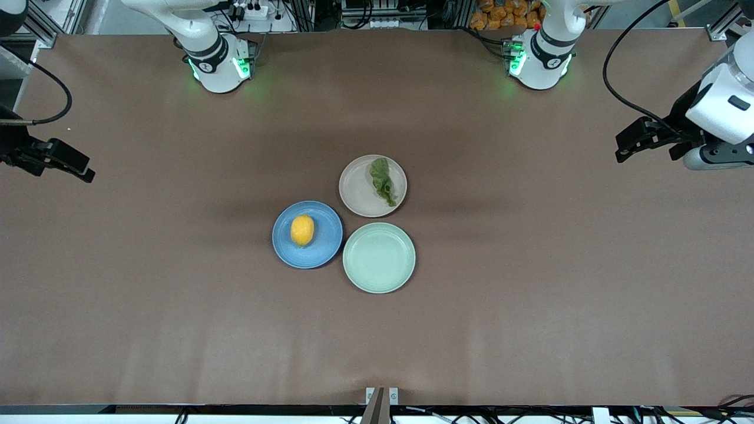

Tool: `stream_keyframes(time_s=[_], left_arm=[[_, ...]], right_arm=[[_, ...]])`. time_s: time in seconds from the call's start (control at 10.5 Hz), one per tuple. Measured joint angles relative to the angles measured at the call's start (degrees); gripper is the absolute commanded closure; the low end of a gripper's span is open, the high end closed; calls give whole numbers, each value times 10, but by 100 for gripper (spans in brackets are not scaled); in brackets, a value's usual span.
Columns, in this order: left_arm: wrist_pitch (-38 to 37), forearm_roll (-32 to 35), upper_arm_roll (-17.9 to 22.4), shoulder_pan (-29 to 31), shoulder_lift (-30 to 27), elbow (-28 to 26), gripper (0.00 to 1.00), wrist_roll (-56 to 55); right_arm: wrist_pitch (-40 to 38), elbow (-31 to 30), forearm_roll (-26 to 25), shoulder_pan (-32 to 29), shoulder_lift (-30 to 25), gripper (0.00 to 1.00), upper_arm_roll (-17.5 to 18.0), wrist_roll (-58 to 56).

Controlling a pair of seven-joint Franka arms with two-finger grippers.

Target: Place lemon and lettuce in plates

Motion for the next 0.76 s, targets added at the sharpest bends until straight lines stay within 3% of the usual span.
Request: stream_keyframes(time_s=[0.48, 0.76], left_arm=[[-3, 0, 0, 0, 0, 1, 0, 45], [-4, 0, 0, 0, 0, 1, 0, 46]], right_arm=[[-1, 2, 0, 0, -5, 0, -1, 0], [-42, 0, 0, 0, -3, 0, -1, 0]])
